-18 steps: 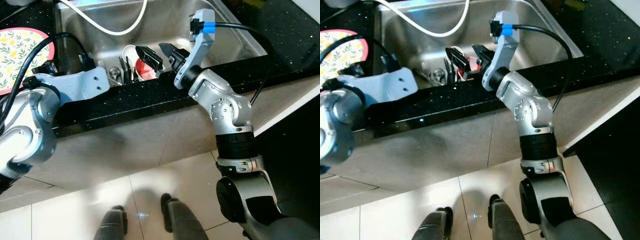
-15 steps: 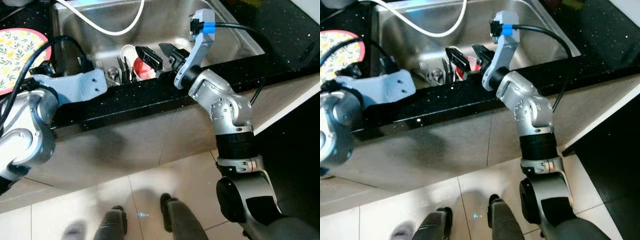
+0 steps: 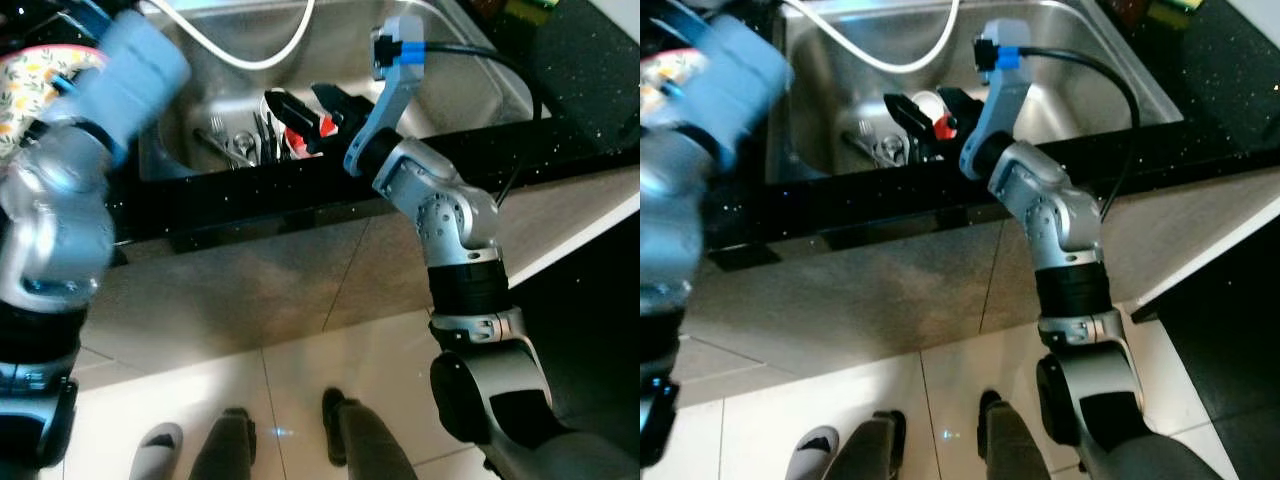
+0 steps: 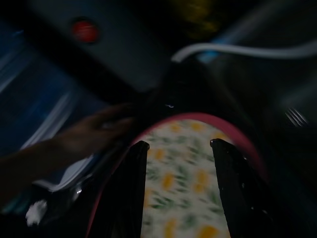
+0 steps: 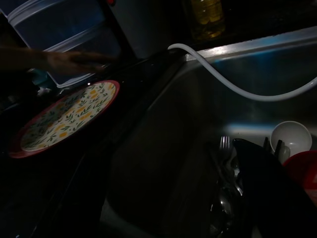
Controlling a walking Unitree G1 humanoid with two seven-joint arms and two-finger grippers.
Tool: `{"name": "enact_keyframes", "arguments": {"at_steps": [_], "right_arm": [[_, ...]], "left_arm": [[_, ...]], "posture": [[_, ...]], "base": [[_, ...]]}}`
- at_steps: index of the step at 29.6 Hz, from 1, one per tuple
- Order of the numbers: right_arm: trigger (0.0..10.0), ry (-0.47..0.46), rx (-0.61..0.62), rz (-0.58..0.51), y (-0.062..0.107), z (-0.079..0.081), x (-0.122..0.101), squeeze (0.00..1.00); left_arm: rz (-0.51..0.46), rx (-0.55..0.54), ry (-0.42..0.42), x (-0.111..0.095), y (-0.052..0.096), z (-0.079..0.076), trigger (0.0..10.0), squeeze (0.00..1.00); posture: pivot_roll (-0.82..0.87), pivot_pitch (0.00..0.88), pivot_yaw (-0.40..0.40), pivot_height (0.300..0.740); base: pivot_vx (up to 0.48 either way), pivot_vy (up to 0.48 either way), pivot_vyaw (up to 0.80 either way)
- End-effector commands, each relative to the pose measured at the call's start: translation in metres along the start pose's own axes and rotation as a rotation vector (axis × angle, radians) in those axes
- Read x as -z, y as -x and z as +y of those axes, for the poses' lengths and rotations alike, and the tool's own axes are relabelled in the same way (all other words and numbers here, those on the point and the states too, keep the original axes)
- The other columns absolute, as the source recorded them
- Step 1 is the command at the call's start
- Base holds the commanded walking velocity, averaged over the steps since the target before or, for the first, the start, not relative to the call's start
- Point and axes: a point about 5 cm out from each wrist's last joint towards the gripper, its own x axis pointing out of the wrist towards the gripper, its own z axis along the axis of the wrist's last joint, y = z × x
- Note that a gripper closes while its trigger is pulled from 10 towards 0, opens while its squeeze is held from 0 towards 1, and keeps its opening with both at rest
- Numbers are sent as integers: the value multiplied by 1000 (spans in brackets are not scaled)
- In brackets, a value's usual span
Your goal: Kitchen organization
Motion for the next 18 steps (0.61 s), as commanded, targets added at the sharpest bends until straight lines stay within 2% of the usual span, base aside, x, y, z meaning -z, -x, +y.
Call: {"name": "enact_keyframes", "arguments": {"at_steps": [1, 4, 6, 7, 8, 9, 10, 11, 13, 14, 17, 18], "right_arm": [[10000, 17, 0, -7, 0, -1, -2, 0], [10000, 19, 4, -10, 0, -2, -2, 0], [10000, 20, 3, -11, 0, -2, -3, 0], [10000, 20, 3, -11, 0, -2, -3, 0], [10000, 20, 2, -12, 0, -2, -3, 0], [10000, 21, 1, -13, -1, -1, -3, 0], [10000, 21, 1, -13, -1, -1, -3, 0], [10000, 21, 0, -14, -1, -1, -3, 0], [10000, 22, -2, -17, -2, -1, -4, 0], [10000, 22, -2, -17, -2, -1, -4, 0], [10000, 22, -2, -22, -2, -2, -4, 0], [10000, 21, -2, -24, -2, -2, -4, 0]], "left_arm": [[45, -5, 51, 10, -2, 1, 10000, 0], [116, -45, 138, 26, -3, 11, 10000, 0], [147, -50, 253, 35, -2, 13, 10000, 0], [147, -50, 253, 35, -2, 13, 10000, 0], [152, -51, 297, 37, -2, 13, 10000, 0], [144, -34, 359, 38, 0, 13, 10000, 0], [144, -34, 359, 38, 0, 13, 10000, 0], [139, -22, 402, 40, 1, 12, 10000, 0], [101, -31, 557, 41, 6, 16, 10000, 0], [101, -31, 557, 41, 6, 16, 10000, 0], [40, -48, 691, 39, 10, 21, 10000, 0], [27, -45, 703, 38, 12, 21, 10000, 0]], "posture": [[203, 213, -31, 740], [202, 205, -35, 740], [202, 200, -38, 740], [202, 200, -38, 740], [202, 200, -38, 740], [202, 200, -38, 740], [202, 200, -38, 740], [201, 194, -43, 740], [201, 183, -47, 740], [201, 183, -47, 740], [203, 170, -50, 740], [203, 170, -50, 740]], "base": [[0, 0, 0], [0, 0, 0], [0, 0, 0], [0, 0, 0], [0, 0, 0], [0, 0, 0], [0, 0, 0], [0, 0, 0], [0, 0, 0], [0, 0, 0], [0, 0, 0], [0, 0, 0]]}}
